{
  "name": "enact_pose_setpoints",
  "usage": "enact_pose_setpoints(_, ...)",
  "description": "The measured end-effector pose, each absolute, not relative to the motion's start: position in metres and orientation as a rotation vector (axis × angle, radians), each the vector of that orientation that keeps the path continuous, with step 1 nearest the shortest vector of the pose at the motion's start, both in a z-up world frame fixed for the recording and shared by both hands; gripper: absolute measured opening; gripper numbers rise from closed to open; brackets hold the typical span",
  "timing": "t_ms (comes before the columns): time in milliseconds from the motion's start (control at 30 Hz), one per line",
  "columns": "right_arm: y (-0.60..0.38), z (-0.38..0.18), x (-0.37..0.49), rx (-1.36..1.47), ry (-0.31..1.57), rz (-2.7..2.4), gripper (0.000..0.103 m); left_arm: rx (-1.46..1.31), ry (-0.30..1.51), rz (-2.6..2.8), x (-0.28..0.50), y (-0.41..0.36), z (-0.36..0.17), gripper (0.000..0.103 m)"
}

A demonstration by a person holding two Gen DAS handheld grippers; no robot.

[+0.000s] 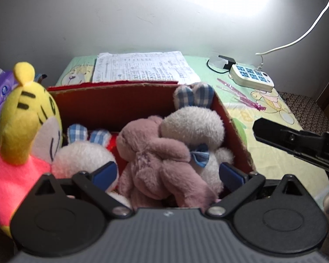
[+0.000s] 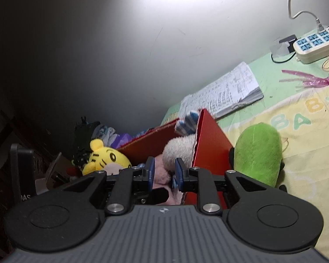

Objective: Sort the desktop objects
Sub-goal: 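Withdraw both tools from the box and move toward the green plush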

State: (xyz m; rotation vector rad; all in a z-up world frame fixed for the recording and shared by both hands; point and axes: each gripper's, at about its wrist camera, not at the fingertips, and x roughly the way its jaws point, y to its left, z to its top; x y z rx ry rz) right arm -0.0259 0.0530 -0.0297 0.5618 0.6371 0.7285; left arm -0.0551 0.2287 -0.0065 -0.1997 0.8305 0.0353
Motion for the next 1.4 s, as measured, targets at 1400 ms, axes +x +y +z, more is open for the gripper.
enact_pose_setpoints(1400,-0.047,-0.106,0.005,0.508,0.794,0.257,0.024,-0.111,0.707,-0.237,-0.081,0.144,0.031,0.099)
